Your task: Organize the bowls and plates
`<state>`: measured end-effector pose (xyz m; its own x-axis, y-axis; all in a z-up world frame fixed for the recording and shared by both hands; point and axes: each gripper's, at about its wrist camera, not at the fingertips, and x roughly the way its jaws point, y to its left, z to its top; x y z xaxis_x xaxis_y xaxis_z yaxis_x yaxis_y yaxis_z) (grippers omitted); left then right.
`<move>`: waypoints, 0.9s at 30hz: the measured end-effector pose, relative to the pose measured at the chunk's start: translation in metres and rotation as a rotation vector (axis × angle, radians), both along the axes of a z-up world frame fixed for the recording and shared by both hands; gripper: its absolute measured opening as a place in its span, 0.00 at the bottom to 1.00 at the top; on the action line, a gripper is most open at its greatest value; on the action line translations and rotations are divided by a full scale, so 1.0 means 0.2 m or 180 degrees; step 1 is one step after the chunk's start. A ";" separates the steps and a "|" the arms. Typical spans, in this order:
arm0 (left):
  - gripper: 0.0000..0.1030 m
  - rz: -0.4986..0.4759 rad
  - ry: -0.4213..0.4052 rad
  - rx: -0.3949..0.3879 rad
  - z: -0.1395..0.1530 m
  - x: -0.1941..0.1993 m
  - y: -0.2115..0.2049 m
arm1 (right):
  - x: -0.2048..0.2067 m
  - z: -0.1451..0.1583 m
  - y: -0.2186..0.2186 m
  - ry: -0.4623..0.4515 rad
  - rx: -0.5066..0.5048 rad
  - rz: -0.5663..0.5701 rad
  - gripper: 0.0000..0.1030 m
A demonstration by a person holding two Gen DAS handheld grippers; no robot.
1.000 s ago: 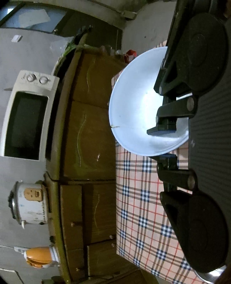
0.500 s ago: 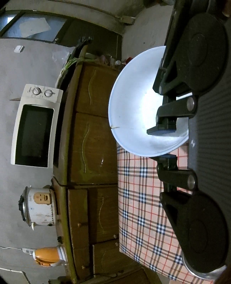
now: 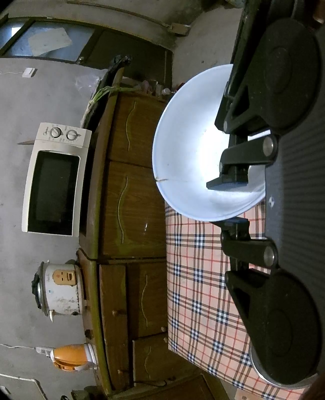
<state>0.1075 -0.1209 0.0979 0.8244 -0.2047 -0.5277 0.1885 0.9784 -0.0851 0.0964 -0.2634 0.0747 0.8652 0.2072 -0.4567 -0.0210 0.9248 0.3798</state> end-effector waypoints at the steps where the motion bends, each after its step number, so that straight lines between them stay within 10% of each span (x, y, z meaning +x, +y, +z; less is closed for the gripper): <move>1: 0.20 0.0000 -0.0004 0.0000 0.00 0.00 0.00 | -0.01 0.00 0.00 0.0000 -0.0007 0.0002 0.23; 27: 0.21 -0.0052 -0.0058 0.0045 0.00 -0.11 -0.02 | -0.13 0.05 -0.01 -0.0030 -0.0043 -0.0040 0.23</move>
<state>0.0862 -0.1258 0.0977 0.8305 -0.2108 -0.5156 0.2058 0.9763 -0.0677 0.0709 -0.2655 0.0852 0.8720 0.1902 -0.4510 -0.0129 0.9300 0.3673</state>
